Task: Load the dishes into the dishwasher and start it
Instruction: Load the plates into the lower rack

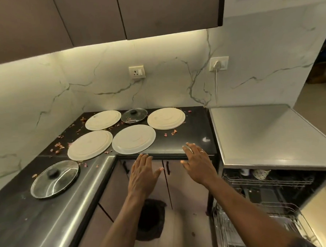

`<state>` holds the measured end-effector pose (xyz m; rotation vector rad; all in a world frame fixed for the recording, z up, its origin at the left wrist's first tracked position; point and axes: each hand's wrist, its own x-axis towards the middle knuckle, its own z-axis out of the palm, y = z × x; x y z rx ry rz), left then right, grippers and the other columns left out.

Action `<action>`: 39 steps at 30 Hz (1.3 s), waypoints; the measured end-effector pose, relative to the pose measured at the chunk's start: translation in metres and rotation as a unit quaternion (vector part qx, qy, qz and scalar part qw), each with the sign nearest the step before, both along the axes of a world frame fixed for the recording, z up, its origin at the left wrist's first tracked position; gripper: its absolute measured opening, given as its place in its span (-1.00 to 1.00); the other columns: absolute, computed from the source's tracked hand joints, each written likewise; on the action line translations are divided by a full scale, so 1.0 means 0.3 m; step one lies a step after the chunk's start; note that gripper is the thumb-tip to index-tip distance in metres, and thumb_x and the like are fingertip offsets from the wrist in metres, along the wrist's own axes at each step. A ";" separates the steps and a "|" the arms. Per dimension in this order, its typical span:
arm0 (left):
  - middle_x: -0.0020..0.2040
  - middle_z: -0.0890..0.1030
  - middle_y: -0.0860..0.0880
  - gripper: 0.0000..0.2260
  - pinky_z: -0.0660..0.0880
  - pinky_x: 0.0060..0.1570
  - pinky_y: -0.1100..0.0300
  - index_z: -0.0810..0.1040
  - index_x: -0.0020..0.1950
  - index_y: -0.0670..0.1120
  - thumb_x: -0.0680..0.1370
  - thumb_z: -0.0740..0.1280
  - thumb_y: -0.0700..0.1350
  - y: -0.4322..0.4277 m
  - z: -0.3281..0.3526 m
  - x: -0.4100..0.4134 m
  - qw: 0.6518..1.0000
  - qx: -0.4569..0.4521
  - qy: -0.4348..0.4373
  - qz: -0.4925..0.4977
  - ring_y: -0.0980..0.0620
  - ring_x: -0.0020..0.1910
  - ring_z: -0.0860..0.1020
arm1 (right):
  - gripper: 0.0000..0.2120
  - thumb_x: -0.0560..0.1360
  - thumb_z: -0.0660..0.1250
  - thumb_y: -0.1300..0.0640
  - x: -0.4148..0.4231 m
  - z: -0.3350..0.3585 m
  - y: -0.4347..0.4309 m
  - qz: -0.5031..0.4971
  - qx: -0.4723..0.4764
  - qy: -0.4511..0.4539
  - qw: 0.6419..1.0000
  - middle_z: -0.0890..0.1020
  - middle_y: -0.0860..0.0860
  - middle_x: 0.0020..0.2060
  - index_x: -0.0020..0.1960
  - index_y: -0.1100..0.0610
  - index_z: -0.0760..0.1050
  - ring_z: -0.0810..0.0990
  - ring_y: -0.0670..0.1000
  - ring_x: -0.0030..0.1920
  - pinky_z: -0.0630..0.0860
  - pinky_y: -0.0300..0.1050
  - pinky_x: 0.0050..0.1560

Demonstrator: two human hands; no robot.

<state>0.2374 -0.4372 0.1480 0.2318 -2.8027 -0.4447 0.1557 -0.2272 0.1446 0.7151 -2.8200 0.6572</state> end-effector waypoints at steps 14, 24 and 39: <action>0.55 0.28 -0.06 -0.43 0.13 0.55 -0.03 0.31 0.50 -0.07 0.59 0.29 0.19 -0.272 -0.115 -0.236 0.998 0.060 -0.031 -0.011 -0.04 0.60 0.10 | -0.43 0.64 0.27 -0.03 -0.224 -0.075 -0.296 -0.037 -0.014 -0.059 0.997 0.25 0.06 0.57 0.58 0.07 0.23 0.15 0.09 0.59 0.15 0.08 0.56; 0.54 0.30 -0.06 -0.42 0.11 0.56 -0.06 0.31 0.53 -0.05 0.61 0.22 0.24 -0.429 -0.236 -0.622 0.988 0.111 -0.080 0.066 -0.04 0.58 0.13 | -0.49 0.62 0.31 -0.03 -0.626 -0.221 -0.409 -0.058 -0.043 -0.151 0.986 0.31 0.08 0.53 0.51 0.08 0.35 0.26 0.14 0.52 0.27 0.10 0.49; 0.45 0.38 -0.21 -0.45 0.26 0.40 -0.02 0.39 0.44 -0.17 0.59 0.34 0.15 -0.753 -0.325 -0.783 0.926 0.212 -0.141 0.279 -0.17 0.46 0.30 | -0.43 0.57 0.34 -0.05 -0.996 -0.322 -0.788 0.025 -0.056 -0.338 0.939 0.43 0.19 0.44 0.50 0.16 0.35 0.39 0.22 0.44 0.32 0.12 0.44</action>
